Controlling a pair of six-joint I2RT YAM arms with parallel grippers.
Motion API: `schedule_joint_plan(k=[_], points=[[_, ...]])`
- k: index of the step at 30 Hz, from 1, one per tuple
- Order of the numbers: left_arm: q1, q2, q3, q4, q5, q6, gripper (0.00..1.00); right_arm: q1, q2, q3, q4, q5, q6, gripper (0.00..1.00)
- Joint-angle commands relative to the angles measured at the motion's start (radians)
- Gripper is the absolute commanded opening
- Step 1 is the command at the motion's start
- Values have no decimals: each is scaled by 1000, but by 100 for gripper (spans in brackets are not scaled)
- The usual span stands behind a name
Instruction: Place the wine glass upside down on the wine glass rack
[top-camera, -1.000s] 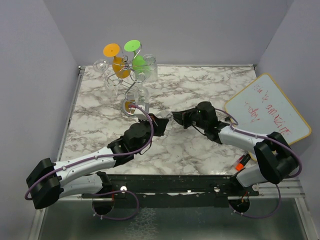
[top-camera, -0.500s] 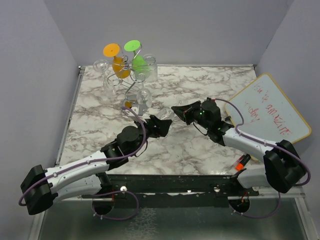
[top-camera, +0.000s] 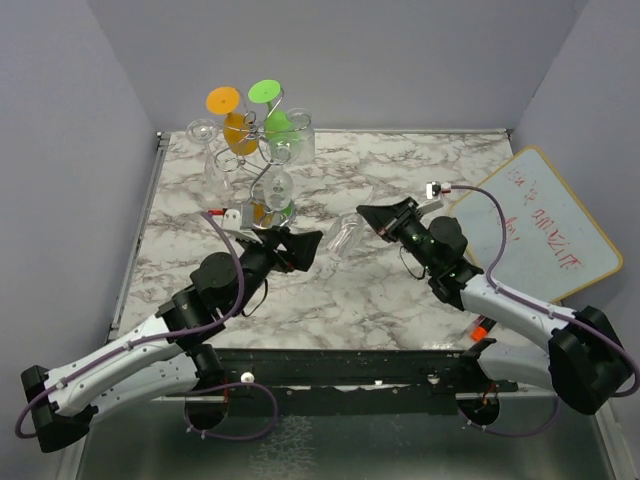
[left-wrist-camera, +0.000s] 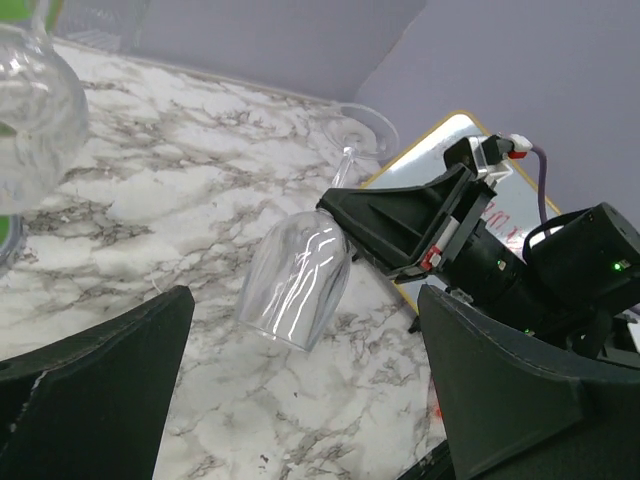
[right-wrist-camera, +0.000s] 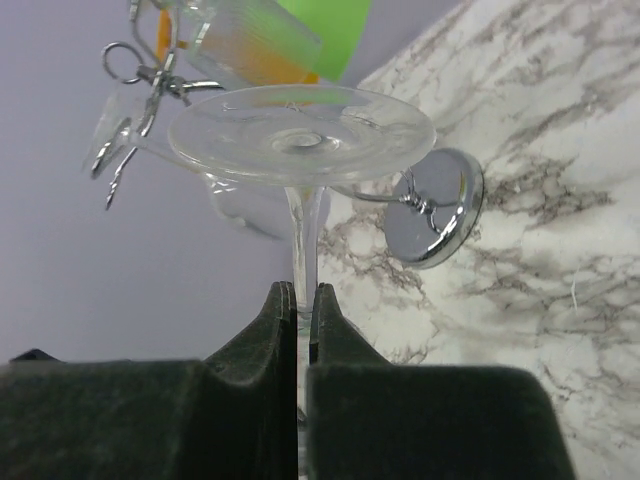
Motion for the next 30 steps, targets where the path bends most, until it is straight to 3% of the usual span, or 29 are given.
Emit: schedule_joint_plan(k=[1, 5, 13, 18, 23, 30], points=[[-6, -43, 74, -49, -16, 95, 95, 6, -87, -20, 191, 3, -283, 0], [-6, -34, 146, -95, -1, 157, 96, 6, -143, 11, 165, -83, -428, 1], [-6, -11, 292, -217, -109, 169, 97, 6, -175, 123, 86, -370, -662, 0], [-6, -6, 412, -335, -296, 221, 97, 6, -150, 201, 32, -494, -709, 0], [-6, -8, 548, -383, -479, 357, 97, 16, -94, 262, 33, -542, -696, 1], [-6, -15, 625, -380, -558, 491, 97, 142, 5, 379, -31, -456, -788, 1]])
